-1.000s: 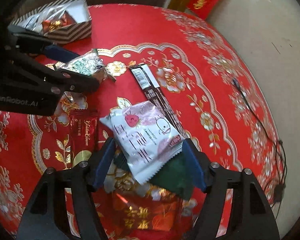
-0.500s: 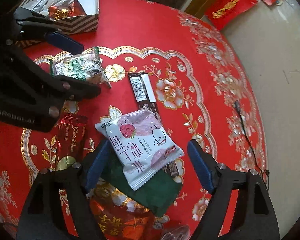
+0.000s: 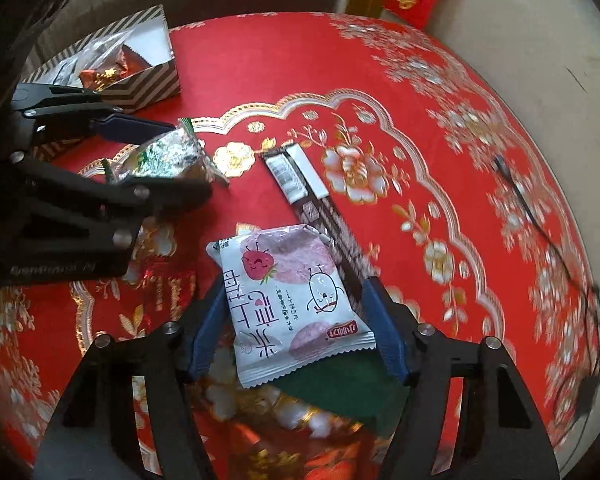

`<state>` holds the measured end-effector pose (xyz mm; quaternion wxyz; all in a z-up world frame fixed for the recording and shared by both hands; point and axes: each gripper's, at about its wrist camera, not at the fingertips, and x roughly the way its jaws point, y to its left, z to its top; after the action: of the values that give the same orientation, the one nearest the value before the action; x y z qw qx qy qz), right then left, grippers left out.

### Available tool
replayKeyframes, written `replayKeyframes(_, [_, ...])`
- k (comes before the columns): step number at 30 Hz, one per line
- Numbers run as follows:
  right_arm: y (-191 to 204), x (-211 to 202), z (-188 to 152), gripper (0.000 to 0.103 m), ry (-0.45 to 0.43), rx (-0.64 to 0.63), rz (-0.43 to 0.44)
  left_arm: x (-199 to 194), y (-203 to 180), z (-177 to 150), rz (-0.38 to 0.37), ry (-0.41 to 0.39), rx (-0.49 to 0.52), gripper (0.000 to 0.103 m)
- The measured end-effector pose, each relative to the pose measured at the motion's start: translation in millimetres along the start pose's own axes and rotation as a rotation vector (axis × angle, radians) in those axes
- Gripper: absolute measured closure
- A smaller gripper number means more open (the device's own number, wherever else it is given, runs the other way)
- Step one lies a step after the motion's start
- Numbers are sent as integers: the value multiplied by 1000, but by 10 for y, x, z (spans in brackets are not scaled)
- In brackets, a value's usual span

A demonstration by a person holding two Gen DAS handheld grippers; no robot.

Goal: Organize snacks
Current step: 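Grasp the green-labelled bread bun with the left tool while the right tool grasps the pink-white packet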

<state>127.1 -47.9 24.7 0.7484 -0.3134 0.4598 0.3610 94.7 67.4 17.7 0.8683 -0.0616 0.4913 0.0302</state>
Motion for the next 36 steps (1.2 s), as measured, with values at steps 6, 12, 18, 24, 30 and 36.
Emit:
replayKeyframes(6, [86, -349, -211, 36, -76, 125, -51, -80, 7, -78, -3, -16, 18, 52])
replayKeyframes(12, [203, -704, -489, 36, -160, 284, -53, -341, -26, -192, -42, -58, 41, 52])
replayKeyframes(18, [442, -844, -682, 36, -212, 382, -52, -614, -1, -352, -68, -90, 73, 52])
replayKeyframes(24, [637, -965, -713, 36, -283, 457, -20, -903, 101, -483, -70, -139, 91, 52])
replayKeyframes(30, [864, -1058, -629, 36, -334, 480, -2, -1080, 315, -570, -63, -165, 78, 52])
replayKeyframes(36, [1057, -994, -473, 36, -354, 484, 37, -1183, 635, -611, -31, -179, 50, 52])
